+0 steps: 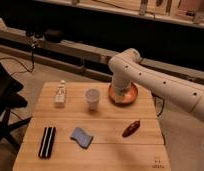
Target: Move the arm in a circular motion
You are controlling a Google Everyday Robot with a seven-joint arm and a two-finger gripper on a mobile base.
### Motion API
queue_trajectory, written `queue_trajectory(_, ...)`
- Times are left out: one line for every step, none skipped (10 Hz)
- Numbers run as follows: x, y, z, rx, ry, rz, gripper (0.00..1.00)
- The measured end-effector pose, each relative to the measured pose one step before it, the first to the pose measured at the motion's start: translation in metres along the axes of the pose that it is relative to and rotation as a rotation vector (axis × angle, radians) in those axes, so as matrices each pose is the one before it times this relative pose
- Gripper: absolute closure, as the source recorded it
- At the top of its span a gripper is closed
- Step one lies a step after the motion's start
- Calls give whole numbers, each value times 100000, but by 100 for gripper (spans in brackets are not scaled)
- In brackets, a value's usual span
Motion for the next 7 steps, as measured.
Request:
queue_trajectory(-577,-278,-37,8,-455,1632,100)
queue_trajectory(-728,-707,55,-260,-106,649,100)
queue_trajectory(-350,-248,11,-543,-219,-78,100)
queue_trajectory(560,252,-15,-98,555,540,100)
queue_trajectory(1316,187,-49,-183,171,148,100)
queue_trajectory(1046,135,26,-185,78,-52,100)
queue_trajectory(1124,219,-71,-184,6,1100,100)
